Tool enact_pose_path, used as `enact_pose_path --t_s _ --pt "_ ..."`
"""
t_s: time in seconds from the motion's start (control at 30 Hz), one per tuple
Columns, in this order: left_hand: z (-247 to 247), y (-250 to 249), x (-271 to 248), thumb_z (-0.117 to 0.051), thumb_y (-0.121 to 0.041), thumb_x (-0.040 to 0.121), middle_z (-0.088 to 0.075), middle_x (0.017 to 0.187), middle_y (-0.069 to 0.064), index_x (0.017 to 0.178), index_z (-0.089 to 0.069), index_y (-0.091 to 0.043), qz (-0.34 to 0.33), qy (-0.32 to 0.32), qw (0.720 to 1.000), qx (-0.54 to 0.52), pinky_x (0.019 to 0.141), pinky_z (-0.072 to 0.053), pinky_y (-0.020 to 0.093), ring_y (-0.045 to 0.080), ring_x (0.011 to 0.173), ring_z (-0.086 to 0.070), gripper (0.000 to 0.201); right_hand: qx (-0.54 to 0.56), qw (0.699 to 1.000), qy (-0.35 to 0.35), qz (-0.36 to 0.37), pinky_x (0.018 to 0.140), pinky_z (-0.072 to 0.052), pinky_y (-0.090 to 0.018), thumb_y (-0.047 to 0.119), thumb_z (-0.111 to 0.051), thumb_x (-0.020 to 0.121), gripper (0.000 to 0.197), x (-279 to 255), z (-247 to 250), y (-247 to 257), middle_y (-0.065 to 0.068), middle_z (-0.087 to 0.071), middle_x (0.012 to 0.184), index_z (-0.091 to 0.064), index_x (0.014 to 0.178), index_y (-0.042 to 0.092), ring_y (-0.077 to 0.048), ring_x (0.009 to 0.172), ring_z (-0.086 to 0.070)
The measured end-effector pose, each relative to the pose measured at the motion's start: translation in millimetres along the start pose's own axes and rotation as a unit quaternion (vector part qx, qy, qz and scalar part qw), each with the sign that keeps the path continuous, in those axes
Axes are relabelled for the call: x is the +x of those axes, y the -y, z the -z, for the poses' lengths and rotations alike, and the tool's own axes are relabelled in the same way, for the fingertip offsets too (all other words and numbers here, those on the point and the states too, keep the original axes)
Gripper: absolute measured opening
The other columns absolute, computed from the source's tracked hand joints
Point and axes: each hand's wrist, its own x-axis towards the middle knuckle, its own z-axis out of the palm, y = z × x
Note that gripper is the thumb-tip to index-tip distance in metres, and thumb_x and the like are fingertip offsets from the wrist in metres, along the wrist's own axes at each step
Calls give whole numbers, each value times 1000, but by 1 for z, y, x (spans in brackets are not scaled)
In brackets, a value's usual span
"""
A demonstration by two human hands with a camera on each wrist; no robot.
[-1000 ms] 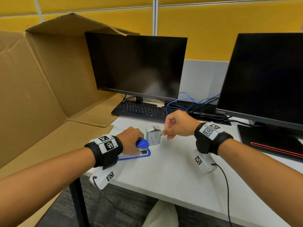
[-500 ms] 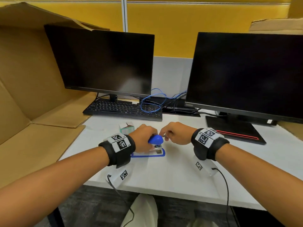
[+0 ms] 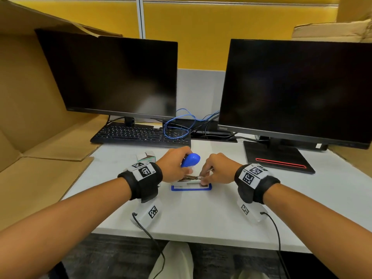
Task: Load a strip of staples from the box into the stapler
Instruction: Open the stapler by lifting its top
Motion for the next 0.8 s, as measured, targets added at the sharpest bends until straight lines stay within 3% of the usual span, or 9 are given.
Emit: enact_pose_path --t_s 0.1,0.3,0.6,0.8 --pt "8 7 -3 -71 -23 84 -61 105 3 108 -53 -17 12 1 1000 -17 87 -50 36 25 100 -60 31 -15 1000 10 -2 69 -39 -15 33 -76 80 29 3 2 3 -1 -73 105 -78 103 16 -9 85 -54" --pt "25 21 -14 -75 -27 80 -64 103 2 105 -55 -20 25 -14 1000 -11 93 -52 42 22 95 -61 32 -50 998 31 -12 86 -56 -38 35 -78 77 31 8 5 13 -2 -74 102 -78 102 17 -19 97 -62" --pt "62 30 -25 -81 -25 73 -67 94 4 96 -63 -11 36 1 997 69 80 -53 34 23 85 -62 33 -71 996 49 -3 82 -54 -32 35 -78 77 30 16 8 23 -1 -75 101 -78 102 17 -19 98 -63" --pt "75 43 -38 -81 -24 71 -69 86 3 78 -67 -12 68 24 988 136 78 -58 41 20 84 -62 21 -72 996 50 0 78 -51 -27 34 -78 77 31 17 8 25 -1 -75 103 -78 103 16 -18 98 -64"
